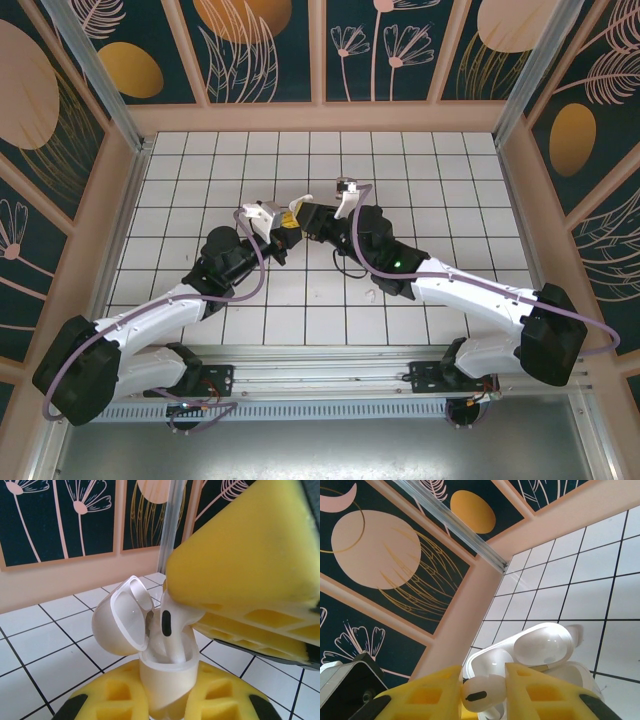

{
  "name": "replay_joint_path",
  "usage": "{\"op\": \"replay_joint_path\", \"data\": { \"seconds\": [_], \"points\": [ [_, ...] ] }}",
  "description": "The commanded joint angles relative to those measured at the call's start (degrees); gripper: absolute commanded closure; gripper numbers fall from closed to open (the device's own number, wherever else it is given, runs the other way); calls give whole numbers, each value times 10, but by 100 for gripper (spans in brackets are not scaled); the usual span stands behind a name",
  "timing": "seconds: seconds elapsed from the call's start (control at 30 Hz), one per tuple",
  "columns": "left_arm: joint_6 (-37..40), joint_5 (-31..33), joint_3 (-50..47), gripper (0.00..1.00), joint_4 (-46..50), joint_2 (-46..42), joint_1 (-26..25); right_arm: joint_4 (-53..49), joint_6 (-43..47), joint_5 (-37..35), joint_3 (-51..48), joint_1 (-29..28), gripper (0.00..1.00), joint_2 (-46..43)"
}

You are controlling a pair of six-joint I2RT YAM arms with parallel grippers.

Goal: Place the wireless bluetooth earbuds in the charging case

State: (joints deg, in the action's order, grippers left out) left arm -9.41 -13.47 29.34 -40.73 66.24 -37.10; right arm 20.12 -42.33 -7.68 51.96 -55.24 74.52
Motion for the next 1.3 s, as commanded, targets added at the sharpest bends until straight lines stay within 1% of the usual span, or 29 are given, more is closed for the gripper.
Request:
{"op": "replay_joint_path", "data": {
  "seconds": [0.0, 0.47, 0.77, 1.0, 1.27],
  "points": [
    [7, 13, 16, 100, -62, -23, -2, -63, 4, 16, -4, -16, 72, 7],
    [9, 11, 16, 100, -55, -27, -2, -89, 9, -8, 12, -17, 65, 1],
    [10, 10, 13, 100, -52, -31, -2, -116, 11, -29, 22, -16, 65, -8],
    [13, 9, 12, 100, -47, -36, -2, -140, 20, -41, 40, -16, 63, -22],
    [27, -1, 13, 100, -20, -38, -2, -176, 56, -53, 68, -15, 62, -48]
  ]
}}
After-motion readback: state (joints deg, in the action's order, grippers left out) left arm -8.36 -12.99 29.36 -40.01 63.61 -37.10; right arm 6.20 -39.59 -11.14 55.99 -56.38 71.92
